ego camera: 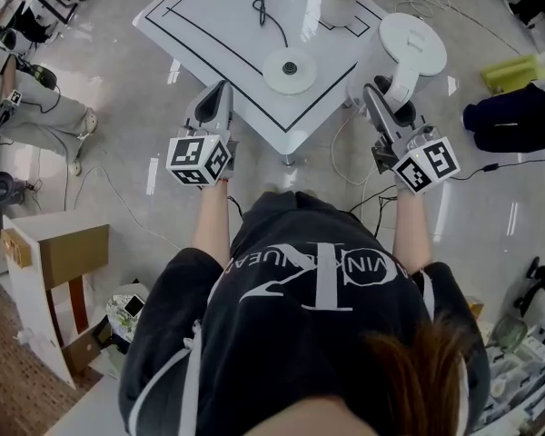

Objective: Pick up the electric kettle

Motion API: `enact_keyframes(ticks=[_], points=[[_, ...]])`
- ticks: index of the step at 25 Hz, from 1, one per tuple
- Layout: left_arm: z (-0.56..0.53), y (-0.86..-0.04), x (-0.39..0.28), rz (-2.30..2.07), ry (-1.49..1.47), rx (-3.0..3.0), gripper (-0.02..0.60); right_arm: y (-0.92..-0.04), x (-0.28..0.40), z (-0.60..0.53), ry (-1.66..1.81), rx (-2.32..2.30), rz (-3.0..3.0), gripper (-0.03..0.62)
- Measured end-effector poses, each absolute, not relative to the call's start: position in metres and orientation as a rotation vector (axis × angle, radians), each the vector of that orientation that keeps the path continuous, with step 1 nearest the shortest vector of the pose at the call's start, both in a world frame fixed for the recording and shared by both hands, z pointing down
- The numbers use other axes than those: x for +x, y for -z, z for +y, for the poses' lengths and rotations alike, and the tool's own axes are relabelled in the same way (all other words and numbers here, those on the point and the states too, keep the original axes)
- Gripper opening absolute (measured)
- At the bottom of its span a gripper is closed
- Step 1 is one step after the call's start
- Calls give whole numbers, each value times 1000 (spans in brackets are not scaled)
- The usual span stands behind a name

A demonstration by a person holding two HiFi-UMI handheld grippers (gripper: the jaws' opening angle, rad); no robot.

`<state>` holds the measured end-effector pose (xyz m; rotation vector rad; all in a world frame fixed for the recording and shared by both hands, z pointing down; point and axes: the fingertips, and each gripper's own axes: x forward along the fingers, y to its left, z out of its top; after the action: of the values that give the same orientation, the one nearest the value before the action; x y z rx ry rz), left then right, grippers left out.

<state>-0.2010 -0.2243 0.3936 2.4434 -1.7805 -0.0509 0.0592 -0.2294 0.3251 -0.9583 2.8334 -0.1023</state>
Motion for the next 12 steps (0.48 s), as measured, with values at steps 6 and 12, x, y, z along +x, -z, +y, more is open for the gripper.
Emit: enact_keyframes(ticks=[6, 12], points=[[-218, -392, -205, -1809, 56, 2422, 9, -324, 60, -231, 105, -948, 2843, 112], [-215, -393, -204, -1832, 53, 2408, 9, -324, 62, -231, 98, -926, 2846, 112]])
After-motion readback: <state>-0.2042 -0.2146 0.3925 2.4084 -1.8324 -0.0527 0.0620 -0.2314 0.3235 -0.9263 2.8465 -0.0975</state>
